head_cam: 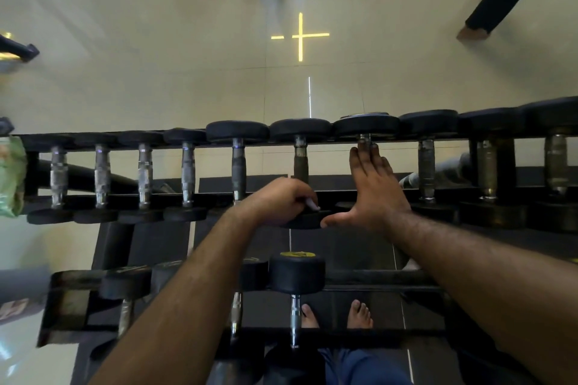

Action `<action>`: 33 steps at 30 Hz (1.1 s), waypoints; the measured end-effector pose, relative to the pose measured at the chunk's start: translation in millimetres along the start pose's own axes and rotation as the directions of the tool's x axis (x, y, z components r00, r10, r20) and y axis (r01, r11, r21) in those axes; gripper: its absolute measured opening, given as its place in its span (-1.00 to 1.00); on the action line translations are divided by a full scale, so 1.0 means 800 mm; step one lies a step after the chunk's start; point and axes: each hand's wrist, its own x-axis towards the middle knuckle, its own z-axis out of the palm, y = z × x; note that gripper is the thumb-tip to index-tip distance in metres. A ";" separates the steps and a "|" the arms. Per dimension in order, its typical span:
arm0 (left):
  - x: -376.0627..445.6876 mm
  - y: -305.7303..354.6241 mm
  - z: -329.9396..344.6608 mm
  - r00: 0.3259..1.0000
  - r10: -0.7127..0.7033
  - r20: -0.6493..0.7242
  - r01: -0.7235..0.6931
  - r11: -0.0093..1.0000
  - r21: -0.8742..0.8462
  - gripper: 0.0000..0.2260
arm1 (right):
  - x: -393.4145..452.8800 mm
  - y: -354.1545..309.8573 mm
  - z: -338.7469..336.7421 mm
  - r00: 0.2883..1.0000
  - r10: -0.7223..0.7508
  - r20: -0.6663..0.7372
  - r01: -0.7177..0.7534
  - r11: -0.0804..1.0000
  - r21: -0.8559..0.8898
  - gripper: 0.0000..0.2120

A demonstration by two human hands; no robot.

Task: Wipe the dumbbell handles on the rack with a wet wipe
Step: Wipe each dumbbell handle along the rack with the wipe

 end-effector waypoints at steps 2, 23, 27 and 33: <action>-0.020 -0.008 -0.019 0.997 -0.078 0.008 0.078 0.991 -0.105 -0.80 | 0.000 -0.001 0.001 1.000 -0.002 0.003 0.002 1.000 -0.007 0.63; 0.044 0.009 0.020 0.682 0.133 -0.719 0.111 0.953 0.282 -0.91 | -0.002 -0.001 0.001 1.000 -0.004 -0.017 0.004 1.000 -0.012 0.64; 0.033 -0.009 0.024 0.828 0.177 -0.531 0.009 0.944 0.329 -0.82 | -0.002 0.000 0.001 1.000 -0.011 -0.027 0.011 1.000 -0.013 0.63; 0.008 -0.006 -0.007 0.985 0.093 -0.148 -0.054 0.966 0.252 -0.86 | -0.003 0.000 0.002 0.999 -0.019 -0.028 0.019 1.000 -0.006 0.62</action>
